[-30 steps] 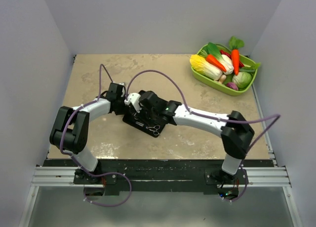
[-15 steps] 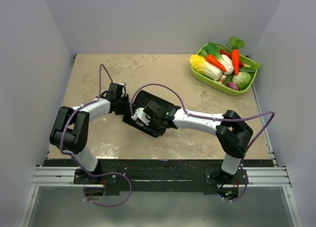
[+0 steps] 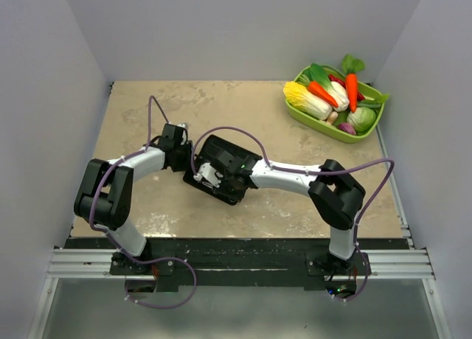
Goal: Sort the hair-cutting tools
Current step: Place the scissors in the hairdressing tool bag.
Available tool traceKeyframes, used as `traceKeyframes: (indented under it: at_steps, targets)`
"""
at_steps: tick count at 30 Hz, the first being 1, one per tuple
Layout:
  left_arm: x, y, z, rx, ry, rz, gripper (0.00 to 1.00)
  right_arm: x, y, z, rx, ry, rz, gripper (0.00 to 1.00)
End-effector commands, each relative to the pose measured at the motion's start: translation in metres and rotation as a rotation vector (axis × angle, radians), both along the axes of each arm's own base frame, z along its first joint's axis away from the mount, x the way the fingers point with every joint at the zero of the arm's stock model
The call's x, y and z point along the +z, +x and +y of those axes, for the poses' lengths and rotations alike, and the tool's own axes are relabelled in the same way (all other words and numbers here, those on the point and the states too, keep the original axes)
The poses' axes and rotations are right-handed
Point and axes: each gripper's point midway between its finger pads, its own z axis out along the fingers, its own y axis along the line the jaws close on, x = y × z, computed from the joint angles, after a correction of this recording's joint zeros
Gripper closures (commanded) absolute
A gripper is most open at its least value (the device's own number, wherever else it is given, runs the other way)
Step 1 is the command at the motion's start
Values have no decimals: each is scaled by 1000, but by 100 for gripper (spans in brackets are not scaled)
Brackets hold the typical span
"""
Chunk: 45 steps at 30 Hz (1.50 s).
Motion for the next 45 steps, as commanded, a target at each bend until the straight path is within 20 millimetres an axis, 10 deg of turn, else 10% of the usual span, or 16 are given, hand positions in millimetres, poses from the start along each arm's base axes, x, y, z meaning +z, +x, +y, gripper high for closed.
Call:
traceKeyframes:
  at_steps: [1,17,45]
  targets:
    - [-42,-48,10,-29,43,197,57,9,12,11,13,34,-17,77]
    - [-44,-50,9,-33,37,205,57,-11,0,27,15,80,97,94]
    - [-48,-58,0,-66,43,218,58,-30,52,99,-104,295,-10,100]
